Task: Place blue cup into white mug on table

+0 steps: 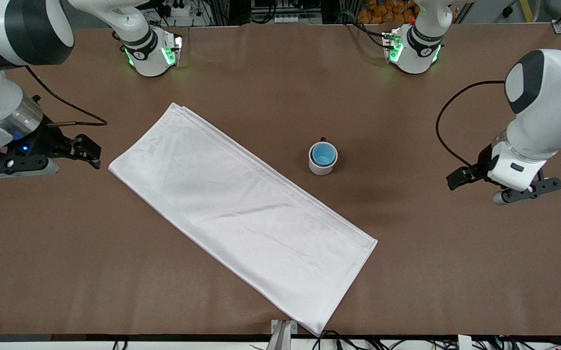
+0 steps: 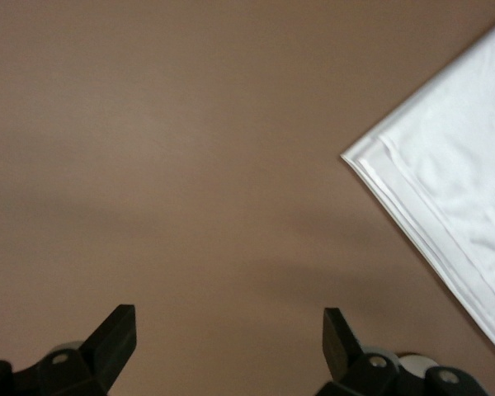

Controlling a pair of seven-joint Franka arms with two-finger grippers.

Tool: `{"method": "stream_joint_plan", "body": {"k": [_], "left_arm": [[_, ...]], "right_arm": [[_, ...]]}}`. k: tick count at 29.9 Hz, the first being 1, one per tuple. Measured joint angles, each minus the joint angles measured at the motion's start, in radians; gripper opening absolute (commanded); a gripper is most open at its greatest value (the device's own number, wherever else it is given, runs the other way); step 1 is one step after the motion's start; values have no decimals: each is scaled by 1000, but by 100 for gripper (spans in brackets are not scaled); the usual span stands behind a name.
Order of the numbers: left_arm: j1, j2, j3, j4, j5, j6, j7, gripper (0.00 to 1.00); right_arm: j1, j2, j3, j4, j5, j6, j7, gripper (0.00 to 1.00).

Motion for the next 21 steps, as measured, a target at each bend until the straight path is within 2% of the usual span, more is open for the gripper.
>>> {"method": "stream_joint_plan", "body": {"k": [12, 21], "left_arm": [[55, -10, 1, 50, 0, -136, 147, 100], [49, -61, -10, 35, -14, -199, 163, 100]], "right_arm": [[0, 0, 0, 0, 0, 1, 0, 100], [0, 0, 1, -1, 1, 1, 0, 100]]}}
